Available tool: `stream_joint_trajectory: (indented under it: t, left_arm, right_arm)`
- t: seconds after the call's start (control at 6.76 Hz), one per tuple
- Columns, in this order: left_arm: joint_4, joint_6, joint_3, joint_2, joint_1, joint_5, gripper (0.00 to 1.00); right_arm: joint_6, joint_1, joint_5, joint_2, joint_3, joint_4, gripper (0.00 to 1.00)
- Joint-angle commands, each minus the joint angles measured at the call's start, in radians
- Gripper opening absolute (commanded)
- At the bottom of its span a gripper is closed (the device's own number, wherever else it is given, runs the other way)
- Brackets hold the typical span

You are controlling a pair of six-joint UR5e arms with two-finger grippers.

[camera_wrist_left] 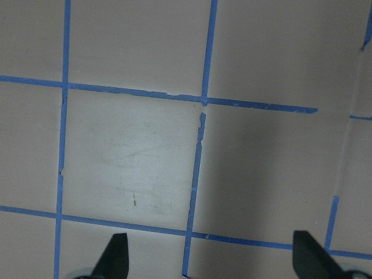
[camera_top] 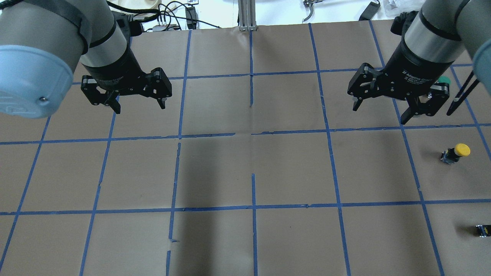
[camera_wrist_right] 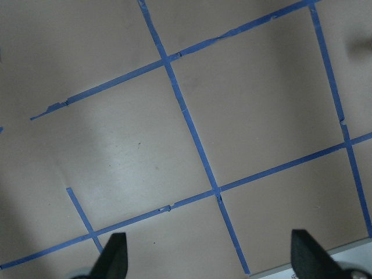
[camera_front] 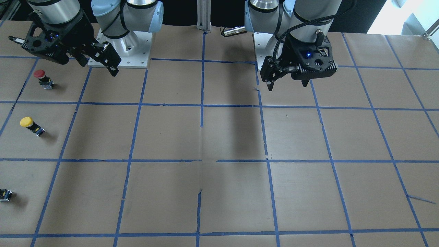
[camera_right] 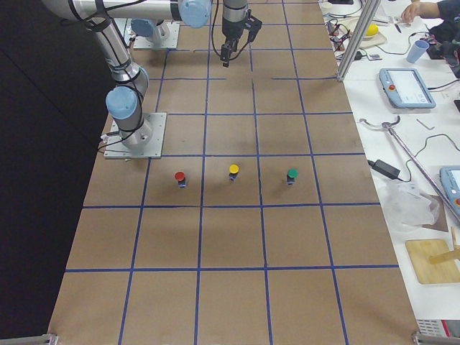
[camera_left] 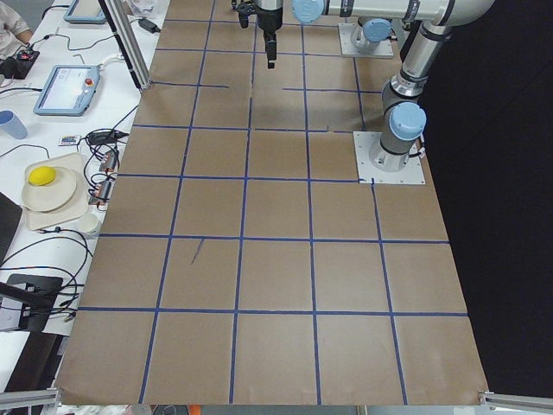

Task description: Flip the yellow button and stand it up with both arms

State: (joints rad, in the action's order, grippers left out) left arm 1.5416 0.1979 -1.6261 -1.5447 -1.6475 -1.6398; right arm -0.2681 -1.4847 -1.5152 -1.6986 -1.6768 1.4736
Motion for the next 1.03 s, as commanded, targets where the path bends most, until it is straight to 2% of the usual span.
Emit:
stream_joint_trajectory:
  t: [0.0, 0.3, 0.89]
  left_arm:
    - [0.000, 0.000, 0.000, 0.000, 0.000, 0.000, 1.00]
    - [0.000, 0.000, 0.000, 0.000, 0.000, 0.000, 1.00]
    - [0.000, 0.000, 0.000, 0.000, 0.000, 0.000, 1.00]
  right_arm:
    - [0.053, 0.000, -0.049, -0.004, 0.005, -0.029, 1.00]
    - [0.067, -0.040, -0.051, -0.003, 0.006, -0.019, 1.00]
    - [0.067, -0.040, -0.040, -0.001, 0.003, -0.018, 1.00]
